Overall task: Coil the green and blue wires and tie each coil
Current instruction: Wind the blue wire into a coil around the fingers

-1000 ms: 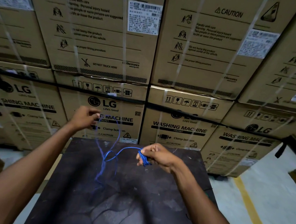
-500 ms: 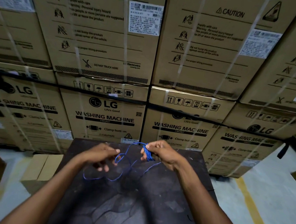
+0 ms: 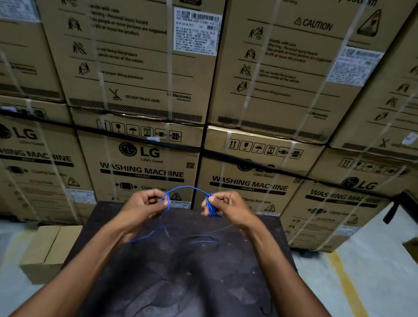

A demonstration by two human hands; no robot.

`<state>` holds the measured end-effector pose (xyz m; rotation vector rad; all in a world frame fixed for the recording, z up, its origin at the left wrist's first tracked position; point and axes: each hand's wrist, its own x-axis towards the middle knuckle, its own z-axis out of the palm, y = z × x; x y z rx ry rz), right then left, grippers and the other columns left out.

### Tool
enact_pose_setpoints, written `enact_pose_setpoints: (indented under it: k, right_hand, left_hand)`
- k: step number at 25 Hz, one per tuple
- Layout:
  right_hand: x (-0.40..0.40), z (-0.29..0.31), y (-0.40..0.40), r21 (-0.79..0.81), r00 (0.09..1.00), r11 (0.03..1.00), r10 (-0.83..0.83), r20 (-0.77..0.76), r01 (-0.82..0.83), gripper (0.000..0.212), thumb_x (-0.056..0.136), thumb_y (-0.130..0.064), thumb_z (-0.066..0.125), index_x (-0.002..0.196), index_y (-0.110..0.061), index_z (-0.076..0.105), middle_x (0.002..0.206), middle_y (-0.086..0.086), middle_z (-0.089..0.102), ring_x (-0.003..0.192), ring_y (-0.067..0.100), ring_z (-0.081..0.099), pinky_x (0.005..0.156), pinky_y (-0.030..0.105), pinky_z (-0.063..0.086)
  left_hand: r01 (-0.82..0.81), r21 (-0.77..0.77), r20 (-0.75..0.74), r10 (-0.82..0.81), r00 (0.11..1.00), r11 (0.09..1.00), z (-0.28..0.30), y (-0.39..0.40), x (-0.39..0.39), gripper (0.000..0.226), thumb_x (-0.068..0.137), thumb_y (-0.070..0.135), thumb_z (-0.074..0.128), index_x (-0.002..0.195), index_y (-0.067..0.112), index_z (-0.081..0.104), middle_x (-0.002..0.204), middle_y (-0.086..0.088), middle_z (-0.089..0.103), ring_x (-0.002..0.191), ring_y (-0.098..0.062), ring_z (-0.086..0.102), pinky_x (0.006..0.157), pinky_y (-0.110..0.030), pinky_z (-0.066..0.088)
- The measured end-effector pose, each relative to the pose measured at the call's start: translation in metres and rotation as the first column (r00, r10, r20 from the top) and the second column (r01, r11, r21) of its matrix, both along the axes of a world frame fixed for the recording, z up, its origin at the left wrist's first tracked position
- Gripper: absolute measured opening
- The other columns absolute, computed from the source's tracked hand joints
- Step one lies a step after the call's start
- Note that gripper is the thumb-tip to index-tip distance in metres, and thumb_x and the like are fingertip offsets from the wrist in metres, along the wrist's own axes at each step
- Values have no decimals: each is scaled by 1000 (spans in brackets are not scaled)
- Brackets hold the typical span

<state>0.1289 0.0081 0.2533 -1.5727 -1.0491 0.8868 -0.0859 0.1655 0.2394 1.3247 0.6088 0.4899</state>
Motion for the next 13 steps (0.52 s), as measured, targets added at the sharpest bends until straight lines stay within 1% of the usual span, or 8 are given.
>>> enact_pose_setpoints:
  k: [2,4,6,8,9,10,11,13]
  right_hand:
    - [1,3,1,-34,999,999,-25,36,27,31,105,-16,51,98,6,72,81,6,75,77,8,69,72,12,49]
    - [1,5,2,-56,997,998,-37,71,41,33,105,-20,52,96,4,73,82,1,77,83,7,70,82,19,49]
    - [1,8,3,-54,994,997,-43,105,49,32,105,-20,53,95,2,74,82,1,77,85,8,71,88,25,50]
    - [1,11,0,-47,989,997,-52,137,59,30,104,-18,54,97,3,74,83,6,77,81,6,71,83,19,50]
    - [1,11,-2,-54,987,997,-54,148,63,29,104,-18,54,97,2,74,86,9,77,81,6,71,81,16,49]
    - [1,12,-3,-64,986,996,-57,154,68,29,104,-18,54,98,1,75,89,11,78,81,6,71,81,16,49]
    - [1,10,-4,-74,987,995,-60,148,71,29,104,-19,54,98,0,75,91,11,78,83,7,71,84,18,49]
    - [1,8,-5,-91,991,993,-58,124,70,28,104,-21,55,97,-3,75,91,10,78,87,11,73,93,27,50]
  left_hand:
    - [-14,-14,131,16,991,1000,14,-4,4,17,84,-6,73,84,11,70,69,2,68,63,-8,62,60,-13,53]
    - [0,-17,191,4,982,1000,27,-7,7,17,77,-3,76,83,12,70,70,1,68,63,-7,64,60,-14,54]
    - [21,51,150,-28,988,999,36,-5,9,19,73,0,78,76,16,67,69,2,66,61,-6,60,59,-15,50]
    - [15,81,67,-20,998,997,39,3,8,15,65,11,78,69,19,66,68,-2,59,55,-7,48,50,-19,38]
    - [-6,69,30,4,1000,998,41,7,6,12,62,20,77,69,20,68,68,-4,53,53,-8,40,48,-20,29]
    - [-23,59,2,23,1000,998,41,11,5,13,60,26,76,70,21,71,67,-4,47,53,-9,33,50,-22,22]
    - [-29,52,-15,30,999,998,42,13,3,14,60,29,75,72,21,73,66,-3,44,54,-9,30,51,-23,19]
    - [-25,33,13,25,1000,999,48,10,2,15,62,28,77,75,19,77,60,1,46,51,-7,34,48,-23,21]
